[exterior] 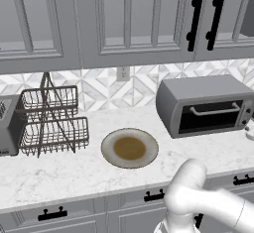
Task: Pick up the kebab skewer and baguette bread, and place them inside the toaster oven. Close the toaster oven door and start by setting the timer.
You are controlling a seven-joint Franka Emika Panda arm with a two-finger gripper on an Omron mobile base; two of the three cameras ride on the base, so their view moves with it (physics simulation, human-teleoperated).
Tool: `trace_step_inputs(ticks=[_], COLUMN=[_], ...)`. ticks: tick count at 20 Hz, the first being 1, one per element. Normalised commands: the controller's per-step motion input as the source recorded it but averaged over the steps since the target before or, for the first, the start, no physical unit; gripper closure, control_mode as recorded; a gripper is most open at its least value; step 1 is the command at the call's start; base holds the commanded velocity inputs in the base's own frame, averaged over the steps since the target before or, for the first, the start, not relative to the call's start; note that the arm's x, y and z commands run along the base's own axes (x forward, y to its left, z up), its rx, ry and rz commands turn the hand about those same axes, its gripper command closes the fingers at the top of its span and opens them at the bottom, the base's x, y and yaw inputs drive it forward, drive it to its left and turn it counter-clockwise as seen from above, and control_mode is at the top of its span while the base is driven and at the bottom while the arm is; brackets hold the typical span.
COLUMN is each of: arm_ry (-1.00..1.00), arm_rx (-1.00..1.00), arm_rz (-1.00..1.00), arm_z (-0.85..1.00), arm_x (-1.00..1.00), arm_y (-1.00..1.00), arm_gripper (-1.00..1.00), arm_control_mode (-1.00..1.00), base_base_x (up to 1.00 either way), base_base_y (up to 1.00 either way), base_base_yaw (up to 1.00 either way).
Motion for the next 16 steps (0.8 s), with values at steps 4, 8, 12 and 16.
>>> trace_step_inputs(ticks=[4,8,12,16], arm_ry=[0.03,0.04,0.01,0.00], arm_rx=[0.18,0.19,0.15,0.02], arm_rz=[-0.12,-0.02,0.00,0.00], arm_z=[0.06,0.13,0.01,-0.06], arm_x=[0.00,0.00,0.19,0.17], arm_y=[0.00,0.00,0.00,0.01], arm_gripper=[-1.00,-1.00,-1.00,-1.00], arm_control_mode=[-1.00,-1.00,-1.00,-1.00], base_base_x=[0.00,0.00,0.00,0.00], base_base_y=[0.00,0.00,0.00,0.00], base_base_yaw=[0.00,0.00,0.00,0.00])
